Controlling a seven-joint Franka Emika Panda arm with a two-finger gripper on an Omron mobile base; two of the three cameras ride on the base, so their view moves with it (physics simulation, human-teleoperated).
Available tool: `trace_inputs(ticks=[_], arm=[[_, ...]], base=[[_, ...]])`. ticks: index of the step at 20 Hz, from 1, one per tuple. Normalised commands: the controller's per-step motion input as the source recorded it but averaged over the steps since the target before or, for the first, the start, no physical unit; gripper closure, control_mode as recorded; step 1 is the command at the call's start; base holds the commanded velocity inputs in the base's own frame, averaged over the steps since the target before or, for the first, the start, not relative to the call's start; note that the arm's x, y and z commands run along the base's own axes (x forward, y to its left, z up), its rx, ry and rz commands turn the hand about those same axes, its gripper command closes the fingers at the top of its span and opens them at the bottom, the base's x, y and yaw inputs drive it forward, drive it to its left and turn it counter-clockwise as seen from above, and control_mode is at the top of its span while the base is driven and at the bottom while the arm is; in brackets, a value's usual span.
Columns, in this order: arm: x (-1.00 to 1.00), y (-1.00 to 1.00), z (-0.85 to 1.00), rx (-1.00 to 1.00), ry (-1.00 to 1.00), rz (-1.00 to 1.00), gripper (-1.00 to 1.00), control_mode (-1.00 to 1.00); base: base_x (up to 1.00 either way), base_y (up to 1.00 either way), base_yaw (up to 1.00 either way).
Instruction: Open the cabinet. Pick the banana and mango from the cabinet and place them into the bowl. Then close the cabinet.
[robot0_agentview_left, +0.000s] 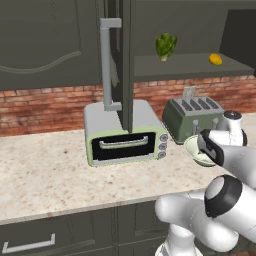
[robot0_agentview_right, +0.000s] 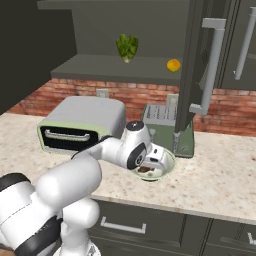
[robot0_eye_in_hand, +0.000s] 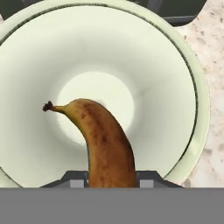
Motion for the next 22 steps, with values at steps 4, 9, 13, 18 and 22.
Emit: trace_inputs(ticks=[4,9,13,18,22], arm=[[0.1,-0.05,-0.18,0.0,0.0,0.0,1.0,-1.0],[0.07,-0.08,-0.17,0.0,0.0,0.0,1.0,-1.0],[0.04,-0.04,-0.13,0.0,0.0,0.0,1.0,-1.0],[0.0,0.0,0.0,0.0,0.0,0.0,1.0,-1.0],[0.0,0.0,0.0,0.0,0.0,0.0,-1.0,-1.0]], base=[[0.0,0.0,0.0],[0.0,0.0,0.0],[0.0,0.0,0.0],[0.0,0.0,0.0],[0.0,0.0,0.0]])
